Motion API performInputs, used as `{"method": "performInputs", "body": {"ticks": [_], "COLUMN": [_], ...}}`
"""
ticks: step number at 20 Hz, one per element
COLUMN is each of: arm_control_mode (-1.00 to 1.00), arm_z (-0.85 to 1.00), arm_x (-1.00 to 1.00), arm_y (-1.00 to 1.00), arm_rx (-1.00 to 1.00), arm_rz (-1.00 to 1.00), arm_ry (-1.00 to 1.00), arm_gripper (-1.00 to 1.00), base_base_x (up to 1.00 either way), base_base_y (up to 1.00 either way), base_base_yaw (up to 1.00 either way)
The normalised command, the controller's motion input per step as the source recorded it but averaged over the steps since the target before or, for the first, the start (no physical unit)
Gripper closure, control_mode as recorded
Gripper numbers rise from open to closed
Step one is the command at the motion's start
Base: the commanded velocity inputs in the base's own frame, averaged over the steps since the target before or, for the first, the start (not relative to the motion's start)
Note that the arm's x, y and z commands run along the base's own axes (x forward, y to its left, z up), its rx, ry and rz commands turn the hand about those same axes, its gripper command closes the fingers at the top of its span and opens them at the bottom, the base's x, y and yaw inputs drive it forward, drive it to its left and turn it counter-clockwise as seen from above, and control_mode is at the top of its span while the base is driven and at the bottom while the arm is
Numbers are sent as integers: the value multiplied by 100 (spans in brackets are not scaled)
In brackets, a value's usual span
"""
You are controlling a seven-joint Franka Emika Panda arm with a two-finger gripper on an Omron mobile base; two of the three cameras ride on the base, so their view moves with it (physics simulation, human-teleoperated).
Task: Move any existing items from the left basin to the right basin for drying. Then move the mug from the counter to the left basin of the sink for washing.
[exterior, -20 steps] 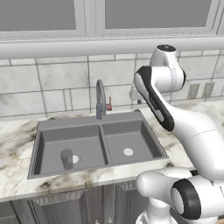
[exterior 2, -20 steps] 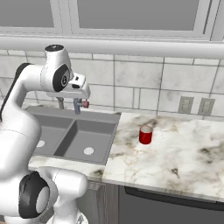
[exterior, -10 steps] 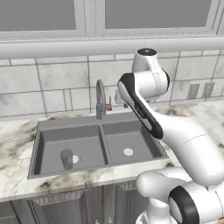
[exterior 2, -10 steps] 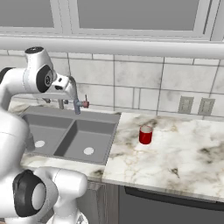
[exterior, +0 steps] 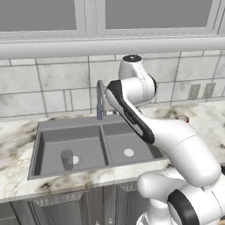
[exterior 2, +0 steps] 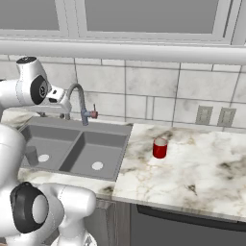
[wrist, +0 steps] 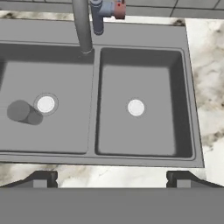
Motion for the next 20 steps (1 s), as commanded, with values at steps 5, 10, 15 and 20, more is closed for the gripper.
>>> {"method": "performInputs", "body": {"ticks": [5, 10, 15, 20], "arm_control_mode": [-100, -100, -100, -100], "arm_z": [-13, -11, -8, -3], "arm_x": [0, 0, 0, 0], "arm_y": [42, 44, 28, 17], "arm_rx": [0, 0, 0, 0], "arm_rz": [0, 0, 0, 0], "arm_ry": [8, 8, 4, 2], "arm_gripper": [-100, -100, -100, -100], "base_base_x": [0, 0, 0, 0], "base_base_y": [0, 0, 0, 0], "base_base_yaw": [0, 0, 0, 0]}}
